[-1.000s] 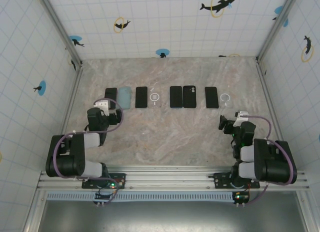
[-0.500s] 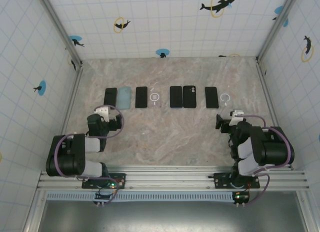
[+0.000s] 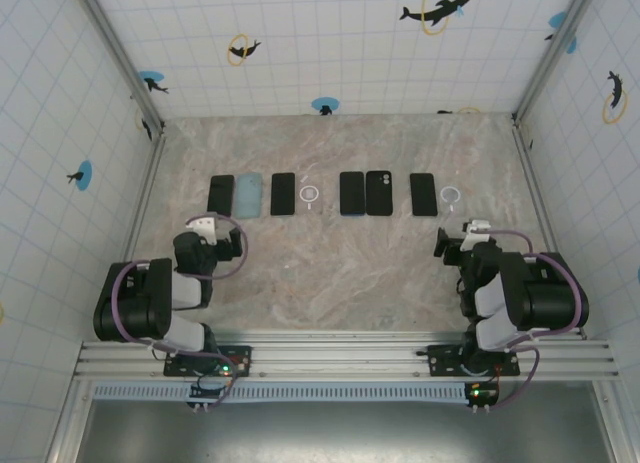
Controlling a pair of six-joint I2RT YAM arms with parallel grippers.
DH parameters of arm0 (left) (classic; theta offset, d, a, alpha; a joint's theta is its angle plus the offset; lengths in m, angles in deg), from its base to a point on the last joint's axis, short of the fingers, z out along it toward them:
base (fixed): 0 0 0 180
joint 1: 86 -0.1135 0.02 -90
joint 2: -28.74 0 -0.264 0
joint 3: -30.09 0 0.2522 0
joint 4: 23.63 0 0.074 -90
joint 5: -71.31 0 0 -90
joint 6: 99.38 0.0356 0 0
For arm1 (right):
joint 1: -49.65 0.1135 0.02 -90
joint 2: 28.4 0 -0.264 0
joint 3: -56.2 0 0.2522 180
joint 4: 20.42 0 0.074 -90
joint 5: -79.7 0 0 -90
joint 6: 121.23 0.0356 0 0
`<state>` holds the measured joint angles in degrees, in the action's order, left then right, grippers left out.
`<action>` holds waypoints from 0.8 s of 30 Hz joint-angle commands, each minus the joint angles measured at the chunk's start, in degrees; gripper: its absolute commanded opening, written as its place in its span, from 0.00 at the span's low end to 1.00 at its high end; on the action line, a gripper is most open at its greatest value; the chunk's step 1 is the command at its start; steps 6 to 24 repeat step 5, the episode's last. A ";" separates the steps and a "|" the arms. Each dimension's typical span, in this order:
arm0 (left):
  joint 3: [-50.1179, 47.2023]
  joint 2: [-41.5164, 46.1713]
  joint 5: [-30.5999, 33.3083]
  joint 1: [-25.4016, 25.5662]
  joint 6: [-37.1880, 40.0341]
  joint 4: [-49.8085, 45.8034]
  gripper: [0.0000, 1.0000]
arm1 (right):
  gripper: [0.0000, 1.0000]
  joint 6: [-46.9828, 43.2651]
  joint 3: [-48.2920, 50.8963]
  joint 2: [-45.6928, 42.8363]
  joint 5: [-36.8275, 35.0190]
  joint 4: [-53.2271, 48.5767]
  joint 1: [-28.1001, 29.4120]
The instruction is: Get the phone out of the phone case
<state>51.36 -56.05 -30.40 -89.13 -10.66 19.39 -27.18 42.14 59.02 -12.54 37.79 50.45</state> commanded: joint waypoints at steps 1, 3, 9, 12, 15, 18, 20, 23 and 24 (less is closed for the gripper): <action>-0.89 -0.18 0.45 -0.47 0.73 3.49 0.98 | 0.99 0.08 0.21 -0.36 -1.25 -0.08 0.30; -1.07 -0.15 0.45 -0.50 0.66 3.51 0.98 | 0.99 -0.10 0.29 -0.41 -1.90 -0.02 0.65; -1.05 -0.20 0.43 -0.49 0.60 3.52 0.98 | 0.99 -0.10 0.30 -0.39 -2.02 0.02 0.70; -1.05 -0.20 0.43 -0.49 0.60 3.52 0.98 | 0.99 -0.10 0.30 -0.39 -2.02 0.02 0.70; -1.05 -0.20 0.43 -0.49 0.60 3.52 0.98 | 0.99 -0.10 0.30 -0.39 -2.02 0.02 0.70; -1.05 -0.20 0.43 -0.49 0.60 3.52 0.98 | 0.99 -0.10 0.30 -0.39 -2.02 0.02 0.70; -1.05 -0.20 0.43 -0.49 0.60 3.52 0.98 | 0.99 -0.10 0.30 -0.39 -2.02 0.02 0.70; -1.05 -0.20 0.43 -0.49 0.60 3.52 0.98 | 0.99 -0.10 0.30 -0.39 -2.02 0.02 0.70; -1.05 -0.20 0.43 -0.49 0.60 3.52 0.98 | 0.99 -0.10 0.30 -0.39 -2.02 0.02 0.70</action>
